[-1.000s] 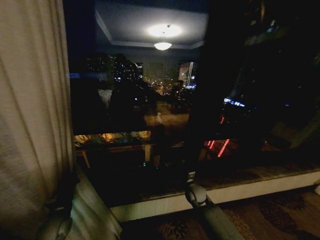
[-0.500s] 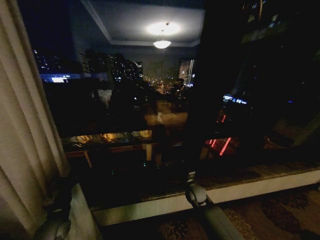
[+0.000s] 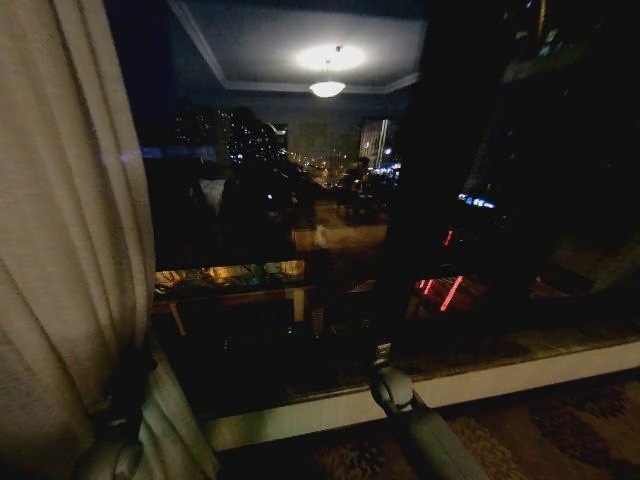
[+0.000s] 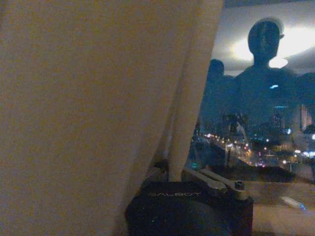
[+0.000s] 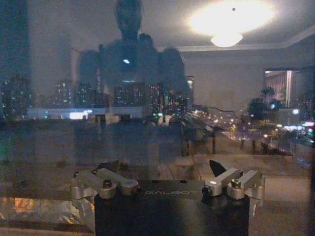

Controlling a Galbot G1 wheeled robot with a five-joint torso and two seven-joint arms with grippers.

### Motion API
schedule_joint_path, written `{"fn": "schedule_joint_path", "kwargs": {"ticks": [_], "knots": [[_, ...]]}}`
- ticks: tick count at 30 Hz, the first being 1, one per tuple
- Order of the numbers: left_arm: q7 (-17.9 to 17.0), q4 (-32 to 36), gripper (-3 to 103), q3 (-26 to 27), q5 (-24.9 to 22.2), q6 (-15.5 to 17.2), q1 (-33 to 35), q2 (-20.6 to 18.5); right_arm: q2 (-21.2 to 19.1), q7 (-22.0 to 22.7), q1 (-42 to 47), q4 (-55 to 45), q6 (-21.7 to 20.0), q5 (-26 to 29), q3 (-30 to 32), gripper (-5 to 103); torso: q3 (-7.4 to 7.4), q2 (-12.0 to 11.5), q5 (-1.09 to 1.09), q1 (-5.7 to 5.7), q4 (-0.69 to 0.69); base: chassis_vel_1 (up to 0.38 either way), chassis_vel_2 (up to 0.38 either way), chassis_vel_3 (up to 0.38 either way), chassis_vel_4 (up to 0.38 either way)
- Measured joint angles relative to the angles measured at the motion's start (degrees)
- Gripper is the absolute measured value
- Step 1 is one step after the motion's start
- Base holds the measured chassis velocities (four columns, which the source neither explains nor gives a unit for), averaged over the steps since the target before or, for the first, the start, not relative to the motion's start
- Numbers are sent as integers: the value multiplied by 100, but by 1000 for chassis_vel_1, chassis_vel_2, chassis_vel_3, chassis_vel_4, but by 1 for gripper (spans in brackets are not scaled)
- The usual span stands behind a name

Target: Open the curtains by pulling them apart, changing their state from closed to fully open.

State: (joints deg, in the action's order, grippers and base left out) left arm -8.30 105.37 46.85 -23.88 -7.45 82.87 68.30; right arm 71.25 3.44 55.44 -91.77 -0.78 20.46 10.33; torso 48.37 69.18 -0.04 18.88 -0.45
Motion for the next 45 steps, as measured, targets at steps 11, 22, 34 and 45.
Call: {"fn": "schedule_joint_path", "kwargs": {"ticks": [11, 22, 34, 45], "knots": [[-44, -241, 0, 236, -26, -74, -33, -75, -3, 0, 0, 1, 0, 0, 2, 100, 0, 0, 6, -1, -3, 29, 31, -25, -26], [-153, -1611, 0, 1404, -170, -423, -304, -628, -1, 0, 0, 0, 0, 0, 1, 100, -1, 0, 4, -1, 0, 0, 0, 0, 0], [-308, -3326, 0, 1891, -66, -648, -899, -1348, -1, 0, 0, 0, 0, 0, 2, 100, 0, 0, 0, -1, 0, 0, 0, 0, 0], [-346, -2577, 0, 1653, 61, -692, -648, -894, -1, 0, 0, 0, 0, 0, 1, 100, 0, 0, 3, 0, 0, 0, 0, 0, 0]]}}
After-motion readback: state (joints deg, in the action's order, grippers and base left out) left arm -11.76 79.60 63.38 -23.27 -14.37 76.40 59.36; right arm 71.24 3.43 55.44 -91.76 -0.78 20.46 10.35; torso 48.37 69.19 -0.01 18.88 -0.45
